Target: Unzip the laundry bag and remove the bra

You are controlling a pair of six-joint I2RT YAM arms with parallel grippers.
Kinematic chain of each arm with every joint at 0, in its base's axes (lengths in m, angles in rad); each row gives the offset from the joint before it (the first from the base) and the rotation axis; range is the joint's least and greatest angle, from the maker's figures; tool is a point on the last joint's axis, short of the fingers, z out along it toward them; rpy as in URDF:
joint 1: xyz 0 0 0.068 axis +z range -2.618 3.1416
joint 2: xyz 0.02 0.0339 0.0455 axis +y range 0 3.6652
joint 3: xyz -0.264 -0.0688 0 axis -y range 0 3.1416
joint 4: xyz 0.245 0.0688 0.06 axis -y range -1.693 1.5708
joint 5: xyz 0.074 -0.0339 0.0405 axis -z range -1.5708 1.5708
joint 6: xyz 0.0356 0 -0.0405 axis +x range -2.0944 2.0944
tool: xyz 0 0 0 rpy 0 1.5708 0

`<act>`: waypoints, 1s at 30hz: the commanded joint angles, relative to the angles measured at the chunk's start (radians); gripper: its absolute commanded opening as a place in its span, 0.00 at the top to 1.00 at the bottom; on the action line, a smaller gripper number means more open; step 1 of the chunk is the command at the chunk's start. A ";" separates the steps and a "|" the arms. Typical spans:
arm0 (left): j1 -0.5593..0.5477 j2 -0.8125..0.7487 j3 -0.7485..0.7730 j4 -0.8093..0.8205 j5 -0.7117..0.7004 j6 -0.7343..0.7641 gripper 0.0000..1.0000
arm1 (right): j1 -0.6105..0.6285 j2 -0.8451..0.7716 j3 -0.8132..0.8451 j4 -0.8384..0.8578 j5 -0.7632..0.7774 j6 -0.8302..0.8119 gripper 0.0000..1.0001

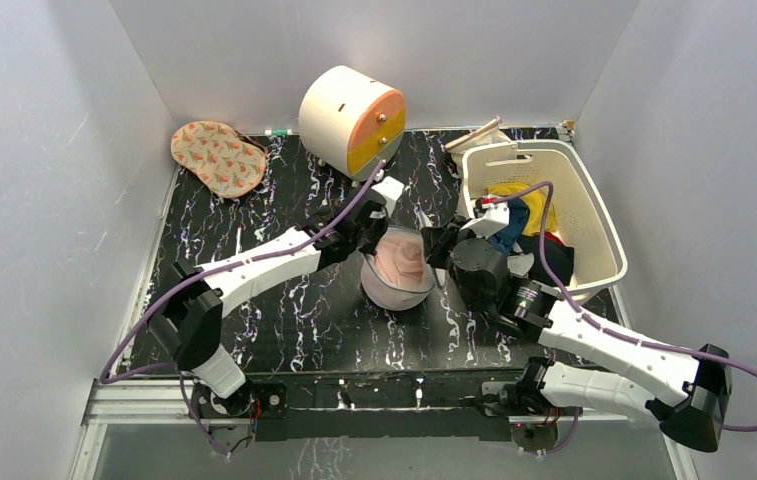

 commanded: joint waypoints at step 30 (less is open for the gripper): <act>-0.003 -0.122 -0.052 0.084 -0.373 0.135 1.00 | 0.002 -0.197 0.072 -0.458 -0.130 -0.056 0.24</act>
